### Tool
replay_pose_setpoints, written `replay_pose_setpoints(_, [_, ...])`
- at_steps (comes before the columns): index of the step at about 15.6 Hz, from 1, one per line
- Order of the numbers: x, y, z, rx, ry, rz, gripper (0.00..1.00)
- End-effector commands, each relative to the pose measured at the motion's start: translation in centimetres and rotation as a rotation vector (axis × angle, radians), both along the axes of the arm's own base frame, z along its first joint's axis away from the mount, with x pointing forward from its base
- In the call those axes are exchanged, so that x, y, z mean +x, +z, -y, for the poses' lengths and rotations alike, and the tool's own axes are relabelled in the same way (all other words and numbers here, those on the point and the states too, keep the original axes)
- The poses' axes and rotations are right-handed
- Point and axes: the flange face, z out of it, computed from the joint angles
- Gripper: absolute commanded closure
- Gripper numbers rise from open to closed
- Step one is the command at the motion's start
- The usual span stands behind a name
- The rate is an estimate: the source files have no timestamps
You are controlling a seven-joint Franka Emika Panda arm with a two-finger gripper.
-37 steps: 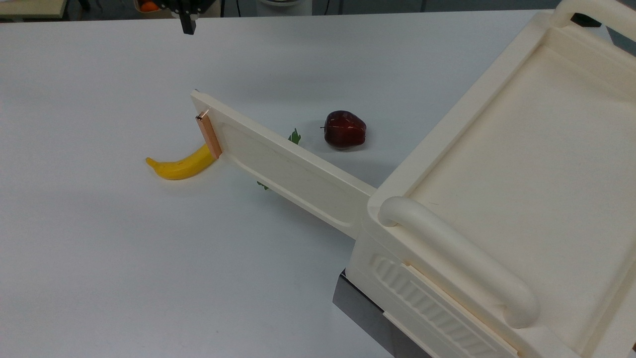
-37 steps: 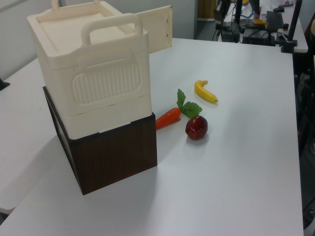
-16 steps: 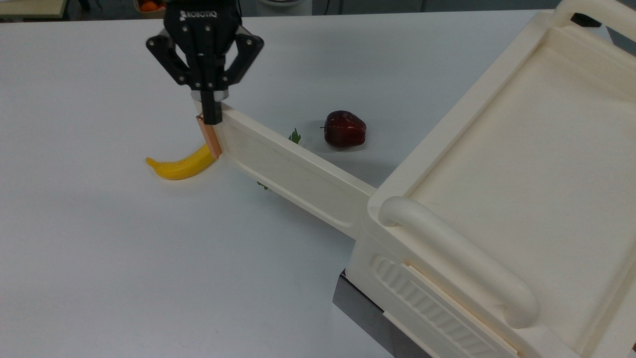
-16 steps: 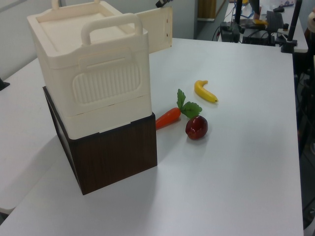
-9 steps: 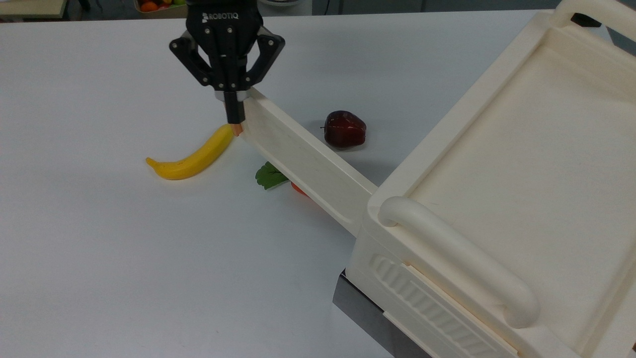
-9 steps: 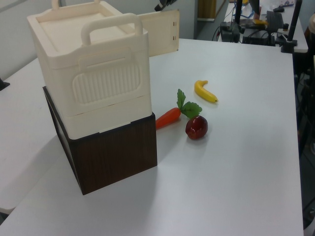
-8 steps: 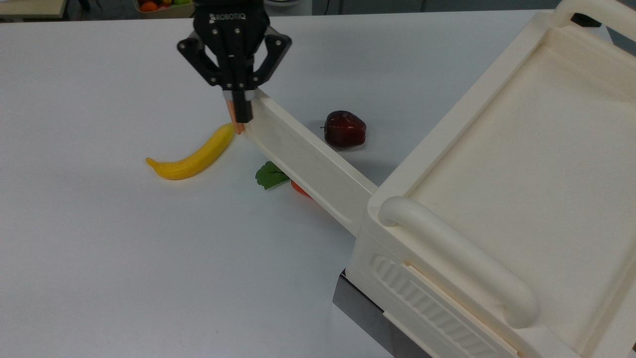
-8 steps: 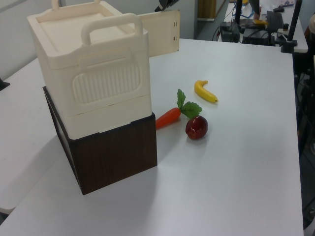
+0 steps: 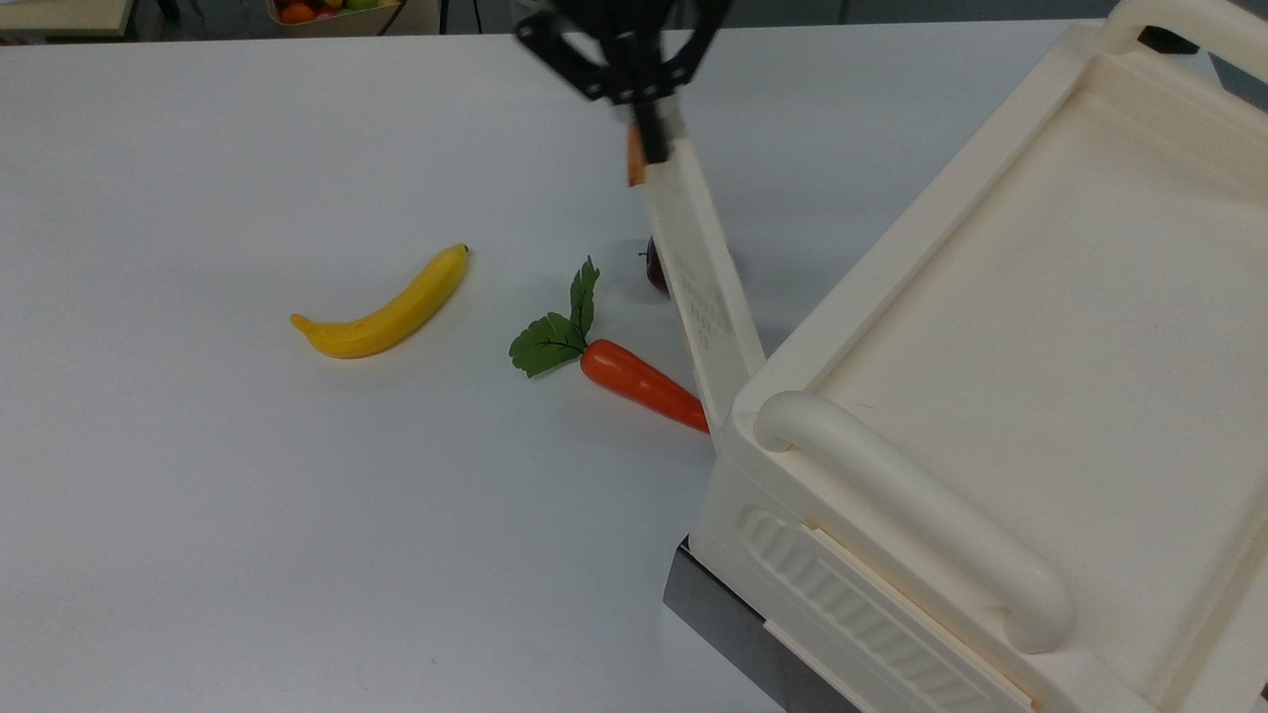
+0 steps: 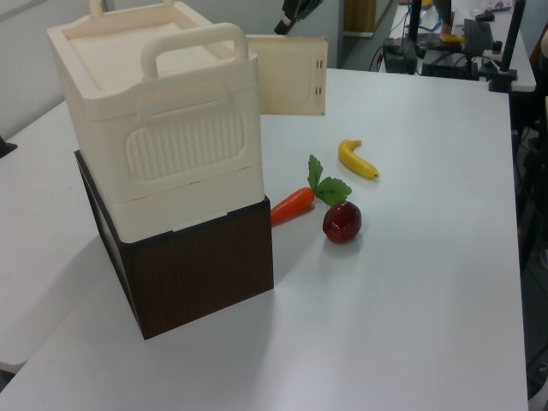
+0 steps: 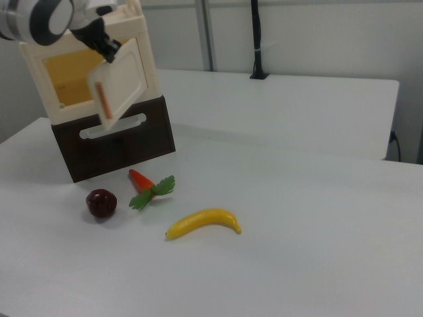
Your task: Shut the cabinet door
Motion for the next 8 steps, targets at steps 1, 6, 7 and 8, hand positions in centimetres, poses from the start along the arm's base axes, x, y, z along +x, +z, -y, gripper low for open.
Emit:
replay_pose_setpoints(1, [-2.4,0.9,-5.4,0.053,0.083,-0.035,1.0])
replay_pose_setpoints(6, [-4.1,1.2,-10.5,0.083,0.12,-0.04,1.0])
replay_pose_setpoints(7, [-4.1,1.2,-10.6,0.082,0.122,-0.042,1.0])
replay_pose_setpoints(8, [-4.1,1.2,-10.4,0.082,0.119,-0.042,1.0])
